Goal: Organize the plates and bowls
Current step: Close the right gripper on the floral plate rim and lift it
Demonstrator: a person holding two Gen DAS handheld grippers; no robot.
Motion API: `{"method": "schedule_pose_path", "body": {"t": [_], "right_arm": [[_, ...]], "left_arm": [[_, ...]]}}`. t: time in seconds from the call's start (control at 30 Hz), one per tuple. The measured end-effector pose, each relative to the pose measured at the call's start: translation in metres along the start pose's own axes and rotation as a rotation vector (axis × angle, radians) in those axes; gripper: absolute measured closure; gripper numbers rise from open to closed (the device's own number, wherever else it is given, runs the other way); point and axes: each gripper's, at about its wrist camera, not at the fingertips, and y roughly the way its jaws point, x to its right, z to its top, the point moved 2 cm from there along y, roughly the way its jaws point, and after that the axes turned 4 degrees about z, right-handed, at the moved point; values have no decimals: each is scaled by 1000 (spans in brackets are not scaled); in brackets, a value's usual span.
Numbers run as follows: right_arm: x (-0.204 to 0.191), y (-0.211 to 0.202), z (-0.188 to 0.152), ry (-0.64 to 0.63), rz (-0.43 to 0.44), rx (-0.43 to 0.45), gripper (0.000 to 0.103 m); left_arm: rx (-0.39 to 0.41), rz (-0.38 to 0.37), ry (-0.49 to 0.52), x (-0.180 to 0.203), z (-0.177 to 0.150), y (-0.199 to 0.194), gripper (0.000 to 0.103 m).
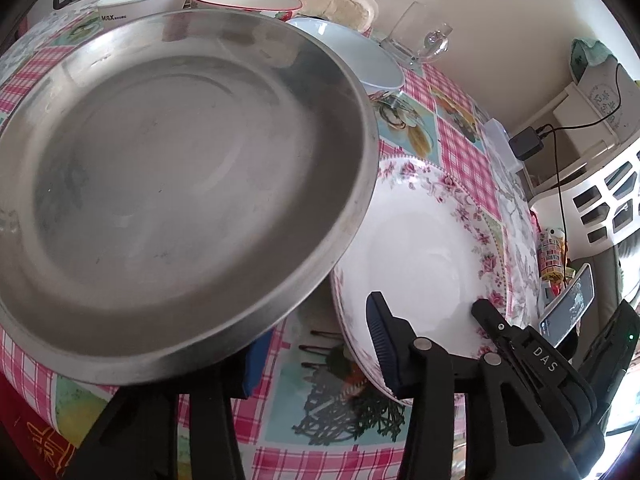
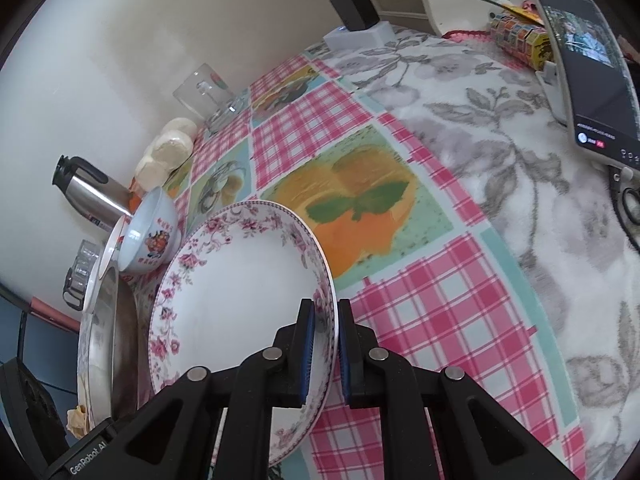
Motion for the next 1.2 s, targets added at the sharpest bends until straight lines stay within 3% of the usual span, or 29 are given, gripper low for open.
{"method": "schedule_pose_path", "body": {"t": [0.23,0.4,0.67,1.2], "right_arm": [[5,-2,2,22,-4,20,91],[6,-2,3,24,-9,29,91],[8,-1,3,48,5,44,90],[-5,4,0,-20,-13,68,89]], "left_arm": [[13,-7,30,8,4,6,65],[15,-18,38,8,6,9,81],[26,-32,62,9,6,11,83],[16,-56,71,10,8,11,83]]}}
